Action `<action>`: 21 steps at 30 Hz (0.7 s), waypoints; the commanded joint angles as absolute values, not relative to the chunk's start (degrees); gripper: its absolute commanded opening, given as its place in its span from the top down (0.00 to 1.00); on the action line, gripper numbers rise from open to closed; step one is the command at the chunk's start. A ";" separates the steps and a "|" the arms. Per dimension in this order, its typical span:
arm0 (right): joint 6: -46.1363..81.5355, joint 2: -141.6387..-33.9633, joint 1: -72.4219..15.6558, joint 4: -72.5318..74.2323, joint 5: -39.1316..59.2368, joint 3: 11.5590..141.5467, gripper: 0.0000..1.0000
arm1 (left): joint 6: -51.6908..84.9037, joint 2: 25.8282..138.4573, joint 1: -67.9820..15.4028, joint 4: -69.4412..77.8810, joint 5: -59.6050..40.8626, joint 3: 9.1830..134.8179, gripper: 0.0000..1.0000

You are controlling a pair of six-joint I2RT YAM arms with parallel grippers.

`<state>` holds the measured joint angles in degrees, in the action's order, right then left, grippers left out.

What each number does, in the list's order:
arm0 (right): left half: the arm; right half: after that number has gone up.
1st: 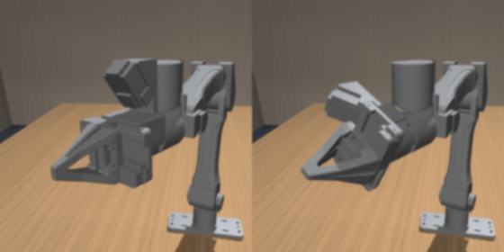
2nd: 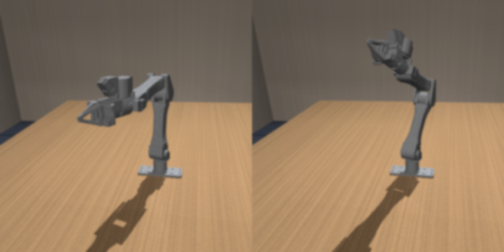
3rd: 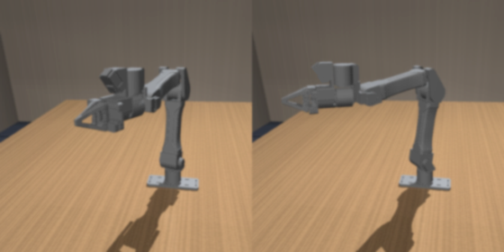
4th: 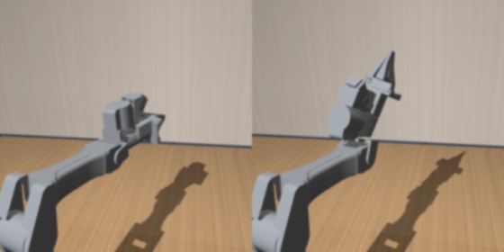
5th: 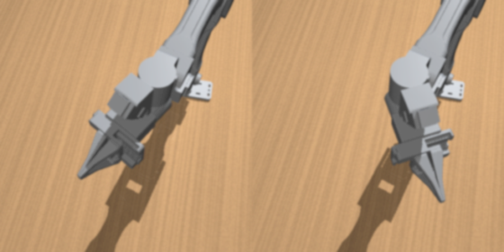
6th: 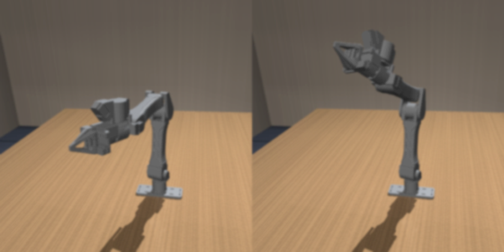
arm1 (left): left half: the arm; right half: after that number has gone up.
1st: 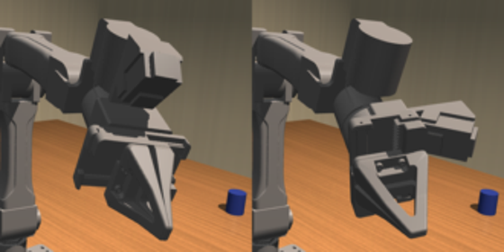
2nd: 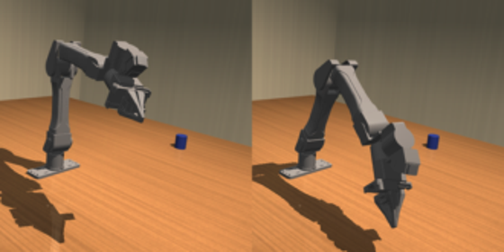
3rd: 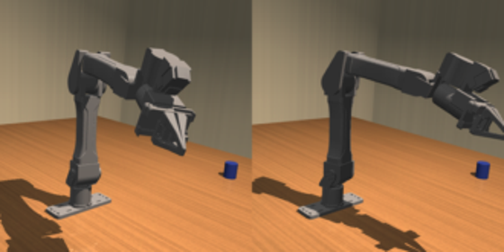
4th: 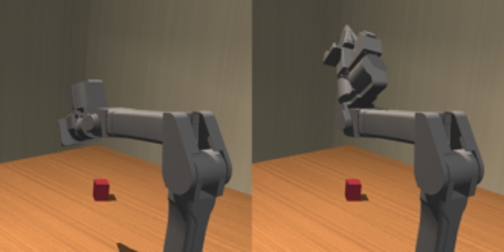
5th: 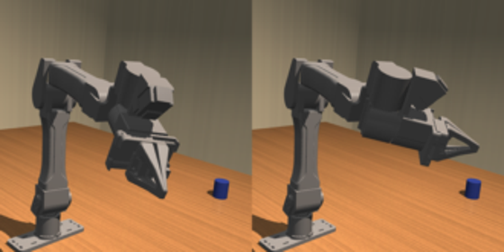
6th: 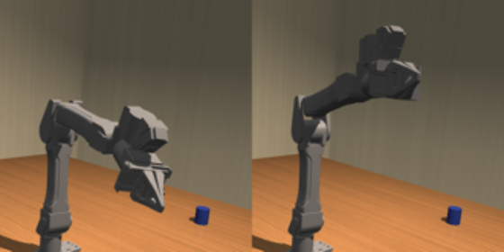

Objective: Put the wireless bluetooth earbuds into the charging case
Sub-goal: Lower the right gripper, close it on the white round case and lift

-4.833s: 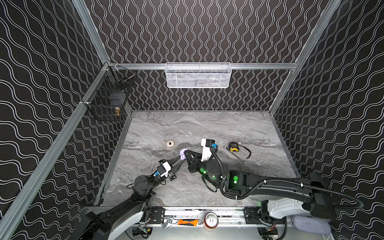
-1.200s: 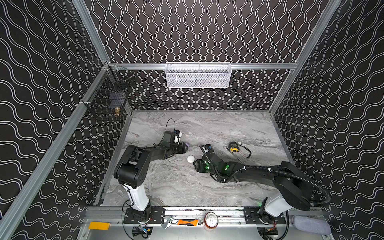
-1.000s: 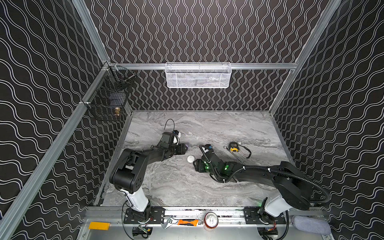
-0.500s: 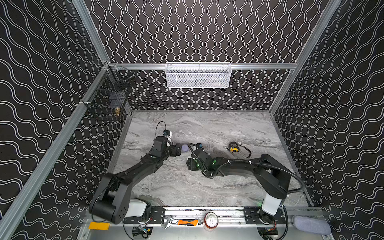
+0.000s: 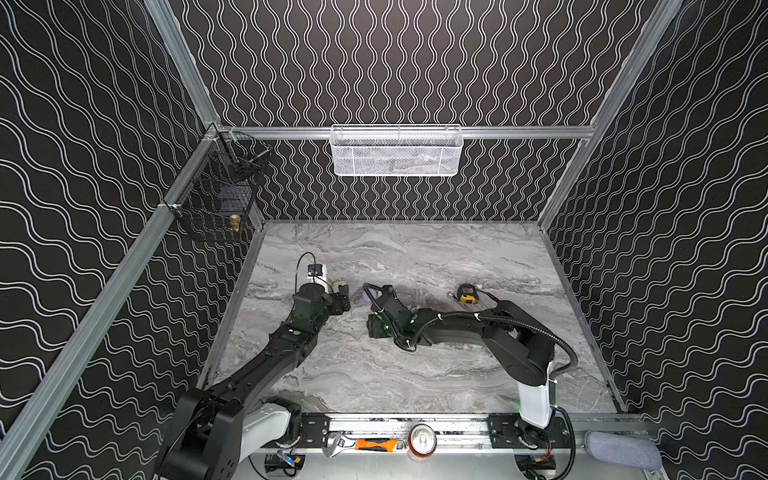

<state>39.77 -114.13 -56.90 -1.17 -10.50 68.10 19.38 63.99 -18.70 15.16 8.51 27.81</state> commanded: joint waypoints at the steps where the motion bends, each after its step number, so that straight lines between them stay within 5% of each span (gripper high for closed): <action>1: 38.85 -115.85 -56.68 -5.51 -11.42 70.12 0.33 | 19.71 63.19 -18.63 16.58 10.08 27.53 0.12; 21: 29.00 -125.86 -56.69 -23.03 -20.59 86.23 0.34 | 19.77 57.76 -18.65 17.62 13.75 24.53 0.13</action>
<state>29.52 -124.36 -56.62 -16.14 -21.32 85.01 19.38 58.13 -18.70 16.21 12.53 24.62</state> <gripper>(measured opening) 0.665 0.868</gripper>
